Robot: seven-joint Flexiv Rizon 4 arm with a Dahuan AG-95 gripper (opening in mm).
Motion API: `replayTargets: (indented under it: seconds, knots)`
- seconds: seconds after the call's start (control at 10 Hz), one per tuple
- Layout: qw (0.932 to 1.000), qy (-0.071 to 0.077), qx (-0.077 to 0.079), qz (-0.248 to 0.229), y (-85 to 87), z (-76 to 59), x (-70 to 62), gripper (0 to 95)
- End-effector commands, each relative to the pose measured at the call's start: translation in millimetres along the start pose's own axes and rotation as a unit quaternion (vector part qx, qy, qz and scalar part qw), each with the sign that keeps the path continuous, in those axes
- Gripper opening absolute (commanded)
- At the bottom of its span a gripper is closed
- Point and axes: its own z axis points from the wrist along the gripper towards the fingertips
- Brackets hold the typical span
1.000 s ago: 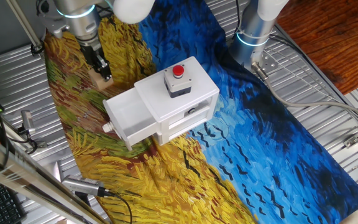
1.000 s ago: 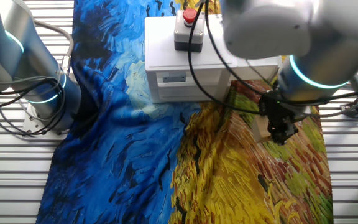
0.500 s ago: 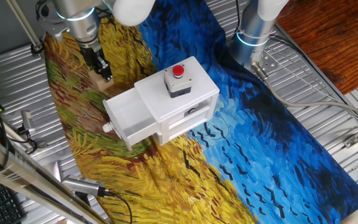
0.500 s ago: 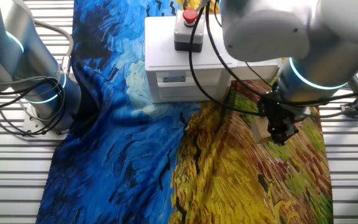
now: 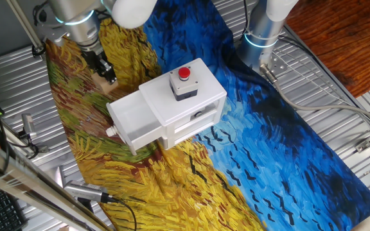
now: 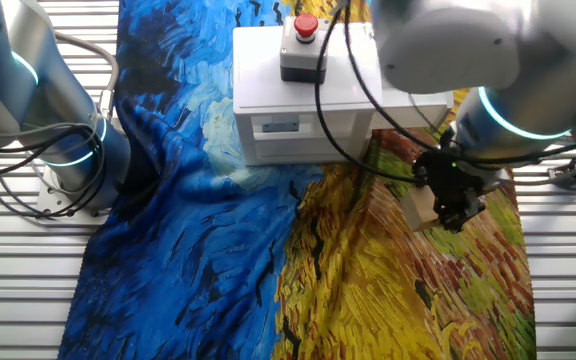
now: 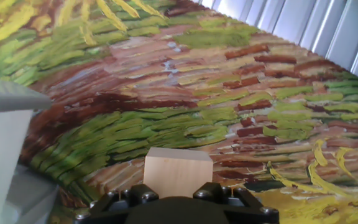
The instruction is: Take something out of a drawer
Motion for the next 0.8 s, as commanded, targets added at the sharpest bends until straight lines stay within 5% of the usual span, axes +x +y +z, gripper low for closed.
replayTargets:
  seconds: [0.1,0.8]
  knots:
    - [0.9985,-0.013,-0.003,0.052,-8.1,23.2,-2.0,0.0]
    - [0.9982,-0.045,0.006,0.038,-14.8,54.5,-2.9,0.0]
